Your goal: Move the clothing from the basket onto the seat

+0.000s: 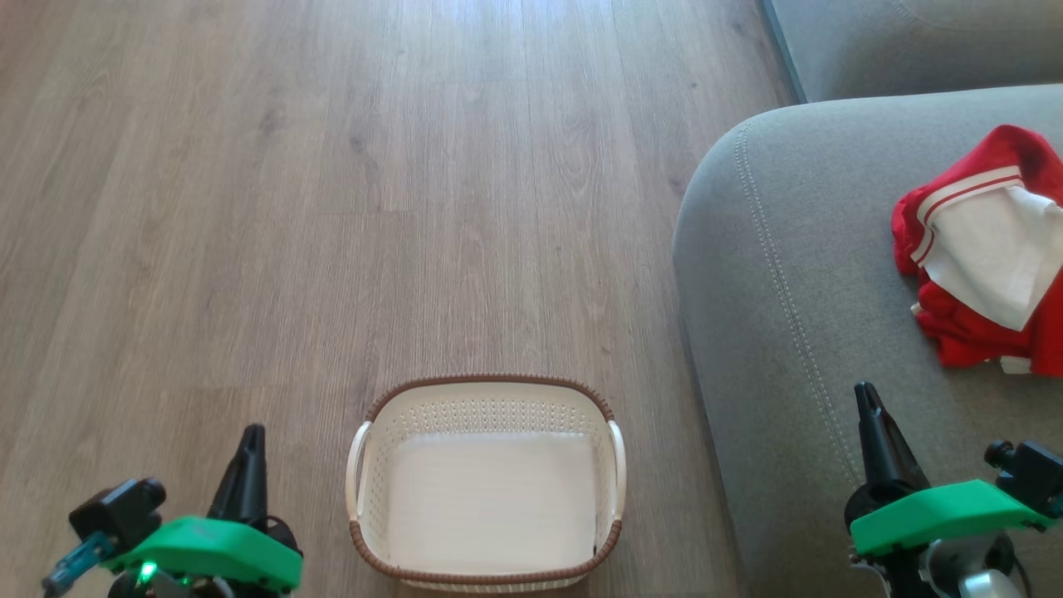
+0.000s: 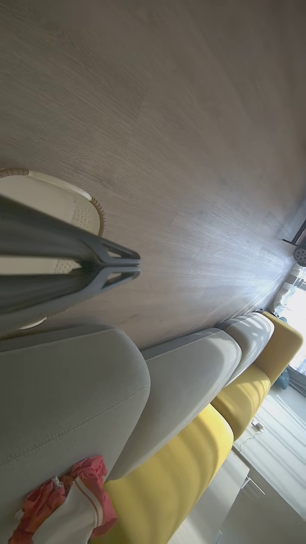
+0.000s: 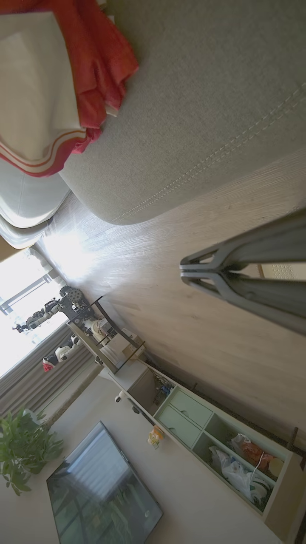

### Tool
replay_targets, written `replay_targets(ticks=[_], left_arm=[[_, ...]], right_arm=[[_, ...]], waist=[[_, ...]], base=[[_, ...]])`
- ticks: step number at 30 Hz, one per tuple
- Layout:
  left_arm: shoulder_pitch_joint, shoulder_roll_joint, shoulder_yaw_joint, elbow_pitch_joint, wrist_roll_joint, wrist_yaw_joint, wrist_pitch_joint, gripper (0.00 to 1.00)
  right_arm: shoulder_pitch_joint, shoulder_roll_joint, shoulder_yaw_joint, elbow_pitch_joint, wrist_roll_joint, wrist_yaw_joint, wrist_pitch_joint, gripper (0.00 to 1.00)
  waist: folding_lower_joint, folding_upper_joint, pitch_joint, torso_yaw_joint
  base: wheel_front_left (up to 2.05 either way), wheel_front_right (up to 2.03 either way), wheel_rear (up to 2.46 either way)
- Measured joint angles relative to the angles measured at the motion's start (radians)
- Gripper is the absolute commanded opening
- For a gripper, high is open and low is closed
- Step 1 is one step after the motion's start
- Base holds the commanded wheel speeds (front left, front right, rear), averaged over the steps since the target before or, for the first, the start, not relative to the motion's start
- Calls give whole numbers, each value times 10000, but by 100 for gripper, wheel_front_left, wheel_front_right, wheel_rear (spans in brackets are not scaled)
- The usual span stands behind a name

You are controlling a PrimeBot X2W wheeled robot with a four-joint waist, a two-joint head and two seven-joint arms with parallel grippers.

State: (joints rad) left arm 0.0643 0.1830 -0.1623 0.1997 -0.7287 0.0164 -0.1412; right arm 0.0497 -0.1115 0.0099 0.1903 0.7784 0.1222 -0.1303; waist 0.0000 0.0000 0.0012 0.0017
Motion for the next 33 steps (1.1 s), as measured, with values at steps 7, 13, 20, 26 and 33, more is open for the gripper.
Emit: replay_targets(ticks=[7, 13, 20, 26, 33], left_arm=[[-30, -73, 163, 33, -706, -102, 178, 0], [-133, -171, 297, 86, -1208, -176, 328, 0], [-212, -293, 479, 180, -1914, -316, 520, 0], [-256, -359, 656, 222, -2508, -391, 702, 0], [-429, -456, 813, 276, -3214, -516, 888, 0]], right_arm=[[-1, 88, -67, 82, 665, 0, 176, 0], [-44, 98, -121, 102, 1164, 0, 316, 0], [-219, 115, -255, 153, 1820, 0, 487, 0], [-219, 128, -347, 259, 2399, 0, 640, 0], [-279, 163, -418, 320, 3062, 0, 794, 0]], waist=[[0, 0, 2, -1], [0, 0, 3, -2], [0, 0, 4, -4], [0, 0, 6, -5], [0, 0, 7, -6]], base=[[0, 0, 0], [0, 0, 0], [0, 0, 0], [0, 0, 0], [0, 0, 0]])
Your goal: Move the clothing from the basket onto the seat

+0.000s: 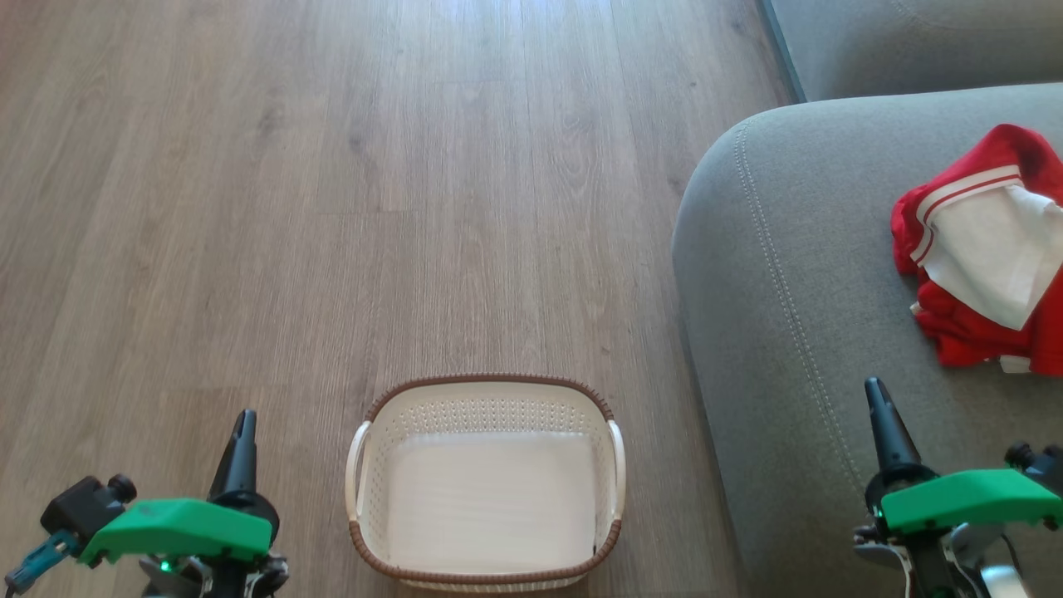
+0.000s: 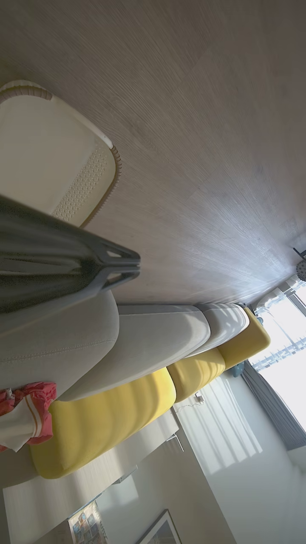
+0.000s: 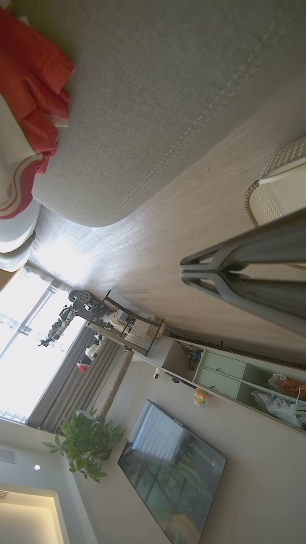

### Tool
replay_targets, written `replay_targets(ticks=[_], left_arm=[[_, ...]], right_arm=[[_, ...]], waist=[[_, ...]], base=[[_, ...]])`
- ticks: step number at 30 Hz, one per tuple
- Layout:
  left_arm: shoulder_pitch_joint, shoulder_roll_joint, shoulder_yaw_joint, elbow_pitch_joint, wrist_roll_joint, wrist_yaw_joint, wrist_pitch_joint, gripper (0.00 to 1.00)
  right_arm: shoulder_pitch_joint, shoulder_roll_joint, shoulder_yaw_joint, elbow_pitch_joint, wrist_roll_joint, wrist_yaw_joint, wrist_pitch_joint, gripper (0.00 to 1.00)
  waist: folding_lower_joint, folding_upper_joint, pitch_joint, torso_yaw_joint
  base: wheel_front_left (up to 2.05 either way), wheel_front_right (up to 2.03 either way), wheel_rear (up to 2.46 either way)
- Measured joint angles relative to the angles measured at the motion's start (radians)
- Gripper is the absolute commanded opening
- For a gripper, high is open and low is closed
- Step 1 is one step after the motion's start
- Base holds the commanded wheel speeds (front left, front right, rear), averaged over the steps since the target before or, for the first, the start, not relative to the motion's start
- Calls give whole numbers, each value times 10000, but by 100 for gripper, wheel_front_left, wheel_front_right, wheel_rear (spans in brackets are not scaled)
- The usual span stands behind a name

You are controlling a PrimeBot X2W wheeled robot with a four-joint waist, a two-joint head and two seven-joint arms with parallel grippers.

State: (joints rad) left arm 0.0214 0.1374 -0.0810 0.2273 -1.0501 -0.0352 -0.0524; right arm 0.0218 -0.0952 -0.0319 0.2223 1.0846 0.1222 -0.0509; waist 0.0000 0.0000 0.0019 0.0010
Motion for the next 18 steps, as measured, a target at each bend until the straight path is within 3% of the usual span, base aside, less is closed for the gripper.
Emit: replay_targets(ticks=[18], left_arm=[[-248, -284, 558, 127, -1898, -278, 525, 0]], right_arm=[[-263, 109, -291, 157, 1804, 0, 525, 0]], waist=[[0, 0, 4, -3]], base=[[0, 0, 0]])
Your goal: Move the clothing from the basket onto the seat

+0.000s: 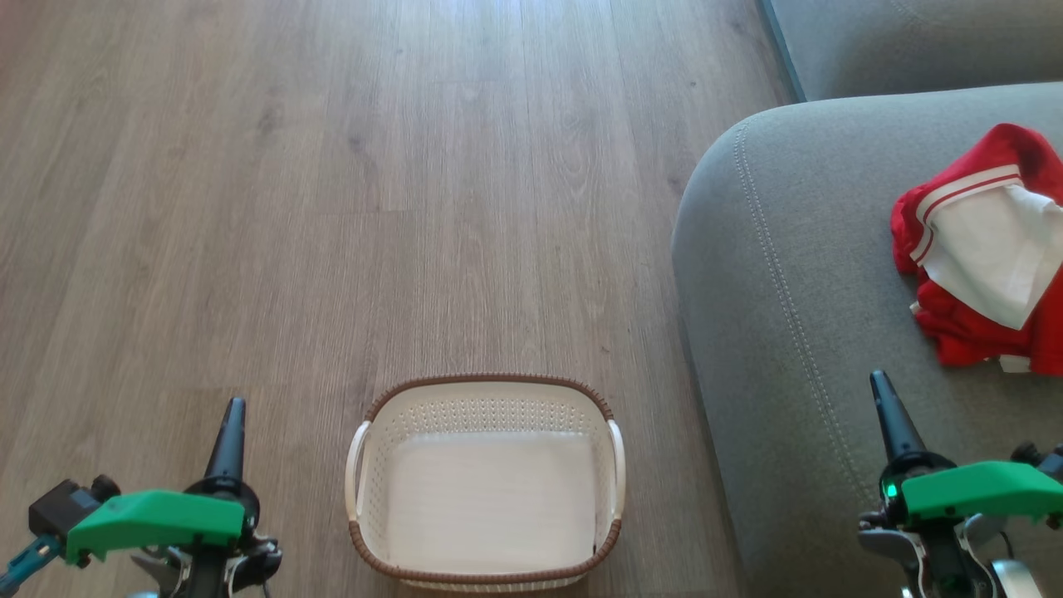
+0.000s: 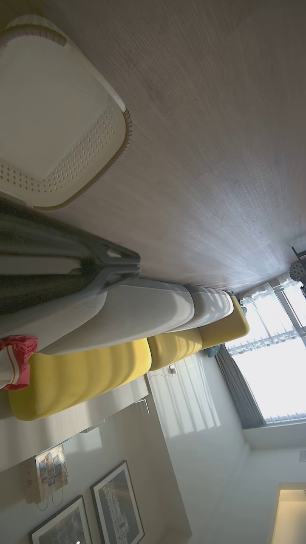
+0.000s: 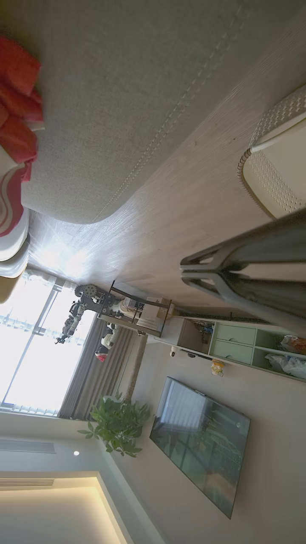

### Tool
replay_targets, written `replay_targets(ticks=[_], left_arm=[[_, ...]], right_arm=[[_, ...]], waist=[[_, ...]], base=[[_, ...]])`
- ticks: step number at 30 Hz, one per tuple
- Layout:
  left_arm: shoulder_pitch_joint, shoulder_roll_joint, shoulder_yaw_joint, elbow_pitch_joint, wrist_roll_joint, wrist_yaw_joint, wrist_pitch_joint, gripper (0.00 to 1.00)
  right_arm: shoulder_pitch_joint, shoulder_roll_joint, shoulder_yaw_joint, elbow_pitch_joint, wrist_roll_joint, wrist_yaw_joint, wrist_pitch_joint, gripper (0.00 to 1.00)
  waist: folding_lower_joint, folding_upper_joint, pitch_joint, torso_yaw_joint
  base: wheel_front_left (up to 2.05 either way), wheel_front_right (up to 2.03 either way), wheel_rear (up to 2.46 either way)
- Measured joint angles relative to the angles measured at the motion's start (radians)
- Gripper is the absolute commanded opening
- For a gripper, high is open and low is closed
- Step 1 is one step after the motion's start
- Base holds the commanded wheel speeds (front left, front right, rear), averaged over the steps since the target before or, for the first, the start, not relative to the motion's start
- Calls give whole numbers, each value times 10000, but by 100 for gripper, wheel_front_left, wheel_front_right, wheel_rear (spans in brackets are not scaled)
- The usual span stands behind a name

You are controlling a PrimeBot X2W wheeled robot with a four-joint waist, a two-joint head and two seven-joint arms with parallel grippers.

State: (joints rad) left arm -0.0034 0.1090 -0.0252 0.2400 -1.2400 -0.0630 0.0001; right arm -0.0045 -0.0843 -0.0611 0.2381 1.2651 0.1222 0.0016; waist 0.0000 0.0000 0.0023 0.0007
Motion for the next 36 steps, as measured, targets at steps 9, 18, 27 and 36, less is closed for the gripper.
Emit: replay_targets(ticks=[9, 18, 27, 36], left_arm=[[-115, -184, 165, 127, -882, -171, 263, 0], [-170, -278, 408, 173, -1685, -265, 466, 0], [-374, -447, 696, 240, -2594, -433, 740, 0], [-411, -560, 920, 309, -3461, -573, 972, 0]], right_arm=[[-109, 121, -117, 98, 840, 2, 201, 0], [-267, 151, -284, 199, 1599, 2, 449, 0], [-304, 178, -380, 265, 2452, 2, 677, 0], [-477, 209, -566, 368, 3283, 2, 882, 0]], waist=[[0, 0, 2, -2], [0, 0, 4, -3], [0, 0, 6, -5], [0, 0, 8, -7]], base=[[0, 0, 0], [0, 0, 0], [0, 0, 0], [0, 0, 0]])
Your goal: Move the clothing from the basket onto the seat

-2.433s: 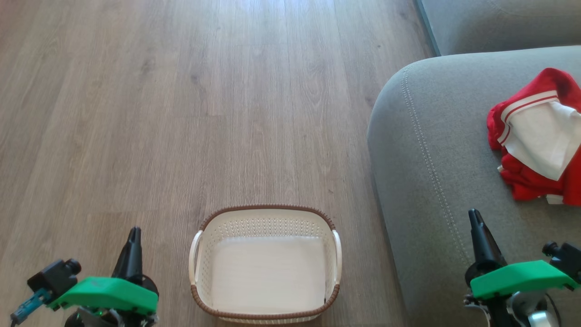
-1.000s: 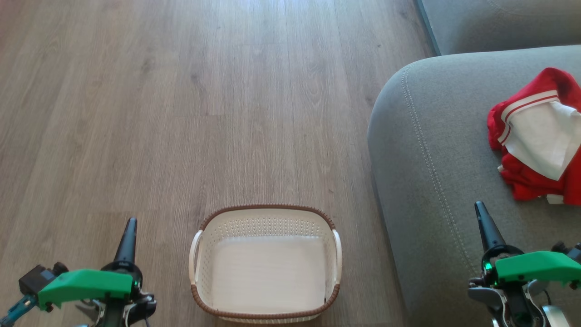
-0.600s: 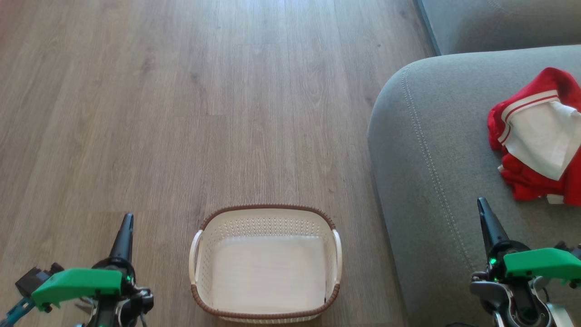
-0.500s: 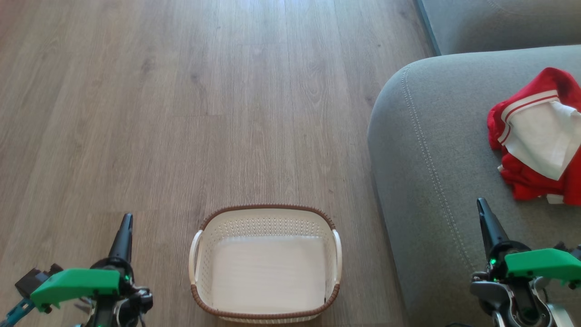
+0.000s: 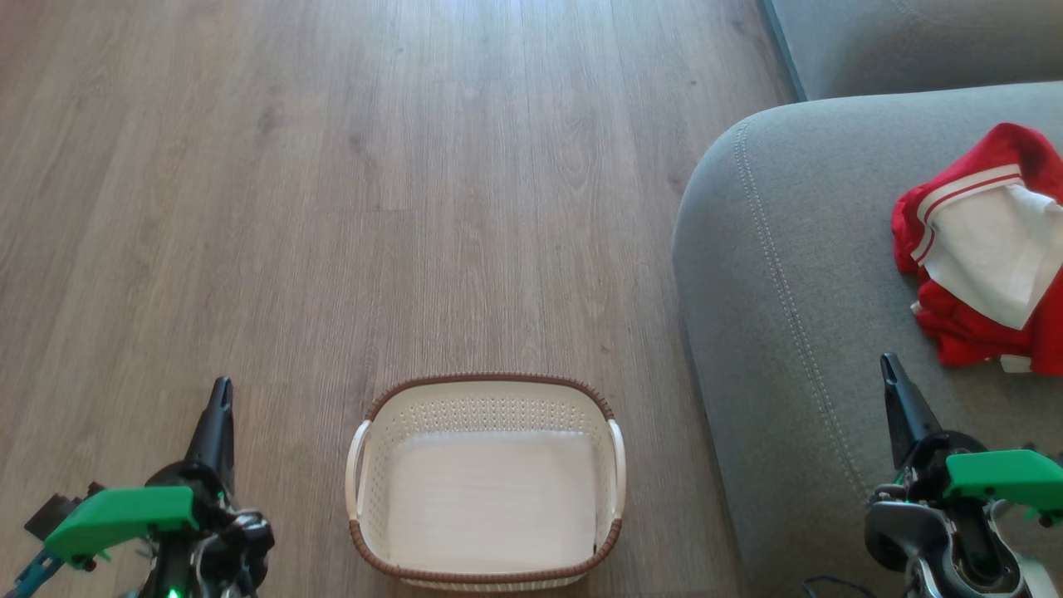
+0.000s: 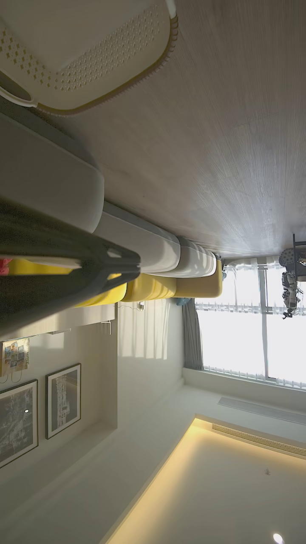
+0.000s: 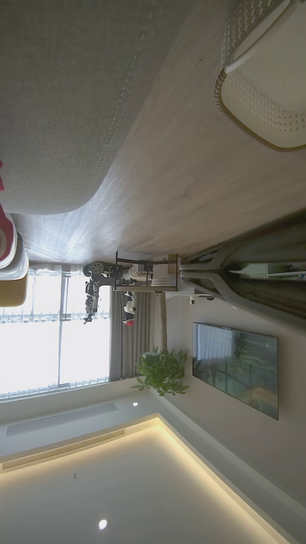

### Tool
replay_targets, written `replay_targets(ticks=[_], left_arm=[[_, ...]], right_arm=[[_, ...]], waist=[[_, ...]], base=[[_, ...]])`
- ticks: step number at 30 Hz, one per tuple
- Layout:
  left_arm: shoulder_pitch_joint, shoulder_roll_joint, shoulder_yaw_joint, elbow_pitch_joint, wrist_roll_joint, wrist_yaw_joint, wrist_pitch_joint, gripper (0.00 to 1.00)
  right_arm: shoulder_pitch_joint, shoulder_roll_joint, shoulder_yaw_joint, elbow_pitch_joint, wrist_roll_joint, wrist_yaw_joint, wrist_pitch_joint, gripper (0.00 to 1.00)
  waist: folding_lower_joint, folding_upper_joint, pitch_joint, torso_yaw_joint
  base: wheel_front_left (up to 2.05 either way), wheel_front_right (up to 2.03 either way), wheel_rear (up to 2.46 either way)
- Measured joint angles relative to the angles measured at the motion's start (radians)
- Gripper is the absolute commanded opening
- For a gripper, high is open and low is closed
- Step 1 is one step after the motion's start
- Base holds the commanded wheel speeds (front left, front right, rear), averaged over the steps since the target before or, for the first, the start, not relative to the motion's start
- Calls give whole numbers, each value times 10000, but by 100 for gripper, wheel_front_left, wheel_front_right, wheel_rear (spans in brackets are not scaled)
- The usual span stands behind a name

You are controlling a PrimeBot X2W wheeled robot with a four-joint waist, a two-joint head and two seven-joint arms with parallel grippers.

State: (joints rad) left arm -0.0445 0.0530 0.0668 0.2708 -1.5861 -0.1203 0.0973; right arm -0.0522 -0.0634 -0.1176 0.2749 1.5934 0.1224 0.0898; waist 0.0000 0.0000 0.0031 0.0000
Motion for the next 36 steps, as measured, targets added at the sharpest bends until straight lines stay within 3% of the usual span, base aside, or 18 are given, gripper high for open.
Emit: replay_targets(ticks=[36], left_arm=[[-141, -56, 88, 13, -217, -36, 73, 0]], right_arm=[[-44, 54, -63, 19, 199, 0, 84, 0]], waist=[[0, 0, 0, 0]], base=[[0, 0, 0]])
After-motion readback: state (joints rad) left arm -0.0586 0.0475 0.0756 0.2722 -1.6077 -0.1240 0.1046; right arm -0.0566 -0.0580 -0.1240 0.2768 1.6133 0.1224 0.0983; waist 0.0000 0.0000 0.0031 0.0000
